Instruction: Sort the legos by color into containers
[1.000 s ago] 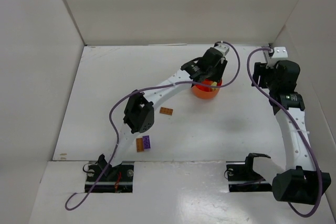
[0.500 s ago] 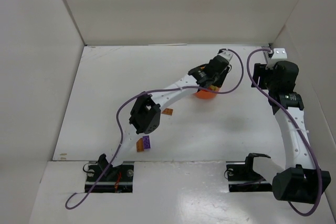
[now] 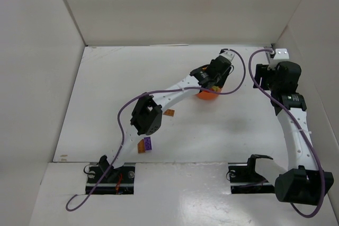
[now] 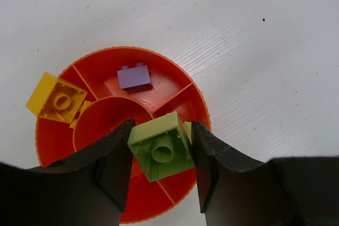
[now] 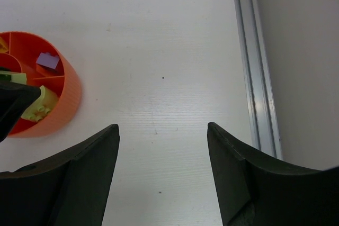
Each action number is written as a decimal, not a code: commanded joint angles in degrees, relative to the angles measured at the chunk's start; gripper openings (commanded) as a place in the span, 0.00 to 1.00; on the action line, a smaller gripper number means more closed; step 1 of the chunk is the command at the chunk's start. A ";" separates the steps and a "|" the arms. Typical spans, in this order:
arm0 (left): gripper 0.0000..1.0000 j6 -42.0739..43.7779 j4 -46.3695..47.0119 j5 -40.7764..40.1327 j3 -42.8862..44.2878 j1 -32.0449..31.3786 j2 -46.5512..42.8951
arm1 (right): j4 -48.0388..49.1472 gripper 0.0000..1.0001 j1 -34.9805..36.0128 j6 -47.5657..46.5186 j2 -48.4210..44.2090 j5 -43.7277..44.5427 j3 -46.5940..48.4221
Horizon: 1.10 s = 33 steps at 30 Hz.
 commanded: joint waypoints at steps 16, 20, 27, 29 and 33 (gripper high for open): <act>0.49 0.61 2.08 -0.72 -0.59 -0.42 -1.18 | 2.15 0.71 -0.18 -0.86 1.93 -2.82 -0.03; 0.51 1.14 2.61 -1.95 -0.59 -0.43 -1.18 | 2.15 0.71 -0.18 -0.86 1.93 -2.82 -0.03; 0.55 1.14 2.61 -1.95 -0.59 -0.96 -1.18 | 2.68 0.70 -0.18 -1.39 1.93 -3.97 -0.03; 0.55 1.14 2.61 -1.95 -0.59 -0.96 -1.70 | 2.68 0.70 -0.18 -1.39 1.93 -4.49 -0.03; 0.59 1.14 2.61 -2.48 -1.11 -0.96 -2.23 | 2.68 0.70 -0.18 -1.92 1.93 -4.49 -0.03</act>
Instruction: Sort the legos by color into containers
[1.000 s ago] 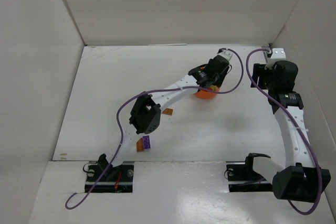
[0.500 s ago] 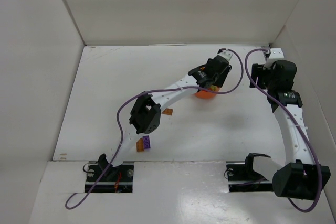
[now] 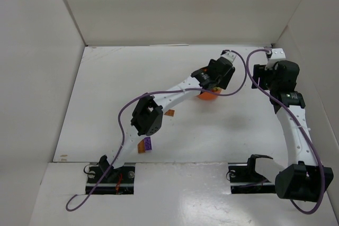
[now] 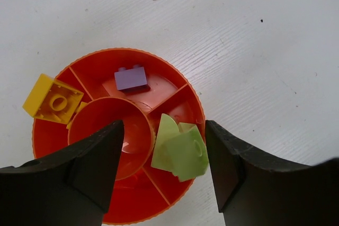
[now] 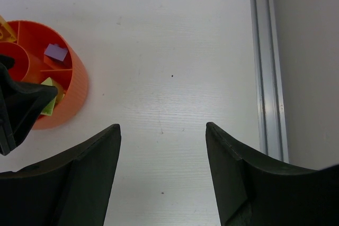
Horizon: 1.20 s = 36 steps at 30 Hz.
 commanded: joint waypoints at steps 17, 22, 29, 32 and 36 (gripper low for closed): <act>0.46 0.11 2.05 -1.96 -0.64 -0.21 -3.55 | 3.61 0.70 -0.18 -1.59 0.58 -4.90 -0.03; 0.54 0.64 2.66 -1.96 -0.02 -0.21 -7.58 | 4.74 0.70 -0.18 -2.12 -0.03 -6.57 -0.55; 0.78 1.17 4.33 -0.90 -5.72 -0.21 -18.39 | 5.28 0.77 -0.18 -3.26 -0.56 -9.30 -0.56; 0.89 -0.58 4.33 -2.66 -11.94 -0.21 -24.79 | 5.80 0.86 -0.18 -3.87 -0.56 -12.02 -0.56; 0.95 -7.24 3.72 -3.02 -24.60 0.84 -34.73 | 5.80 0.95 4.90 -6.60 -0.56 -12.13 -0.56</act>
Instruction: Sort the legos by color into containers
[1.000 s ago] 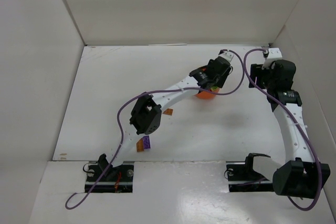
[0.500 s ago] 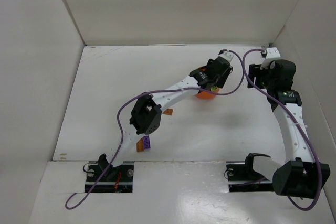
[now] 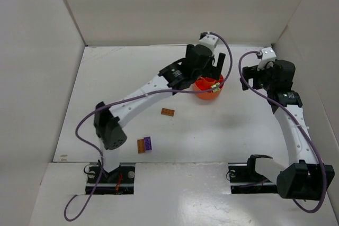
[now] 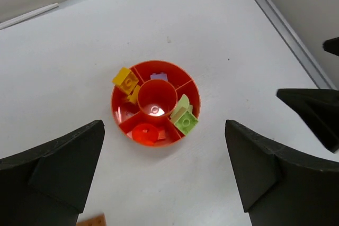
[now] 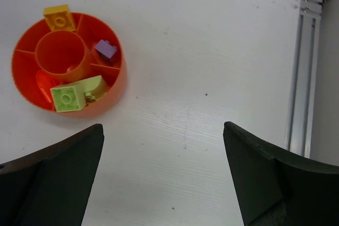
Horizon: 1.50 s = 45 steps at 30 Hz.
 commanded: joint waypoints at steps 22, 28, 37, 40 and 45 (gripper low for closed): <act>1.00 -77.33 -41.64 -18.77 -60.22 5.90 -63.41 | 4.95 0.95 71.07 28.80 29.33 28.64 9.25; 1.00 -85.52 -45.88 -19.83 -62.59 5.90 -74.03 | 7.31 0.95 79.16 40.58 38.20 30.67 12.77; 1.00 -82.37 -45.88 -22.38 -63.11 5.90 -83.97 | 6.89 0.95 84.88 48.58 46.56 34.89 19.79; 1.00 -81.23 -45.88 -22.38 -63.64 5.90 -84.59 | 4.77 0.92 85.41 51.75 48.67 37.87 21.47; 1.00 -80.00 -45.88 -22.90 -63.64 5.90 -85.12 | 0.99 0.87 85.41 58.16 48.68 44.29 20.77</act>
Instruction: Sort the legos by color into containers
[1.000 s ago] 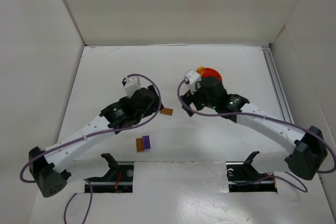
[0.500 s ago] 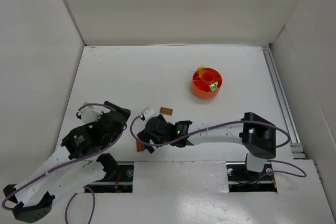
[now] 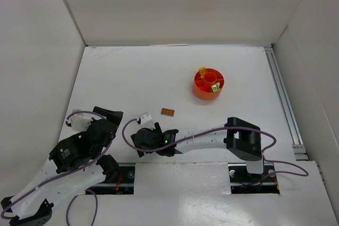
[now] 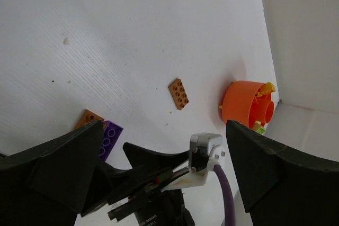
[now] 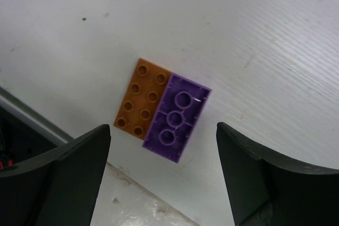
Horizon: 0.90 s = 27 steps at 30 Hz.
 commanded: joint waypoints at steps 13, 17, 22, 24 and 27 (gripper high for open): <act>1.00 4.24 2.70 -2.28 -1.83 0.26 -1.92 | -7.52 0.59 -1.01 7.43 3.96 8.20 4.06; 1.00 4.86 4.19 -1.75 -1.84 0.26 -1.31 | -6.73 0.50 -2.15 7.43 4.49 6.45 2.75; 1.00 6.96 6.04 -1.75 -1.84 0.26 0.80 | -2.87 0.58 -2.77 -0.20 3.96 5.92 2.75; 1.00 6.97 6.04 -1.75 -1.84 0.26 1.42 | -0.23 0.60 -2.77 -4.50 3.96 5.30 2.75; 1.00 6.97 6.57 -1.75 -1.84 0.26 2.04 | 1.18 0.60 -2.77 -6.28 5.10 3.11 3.36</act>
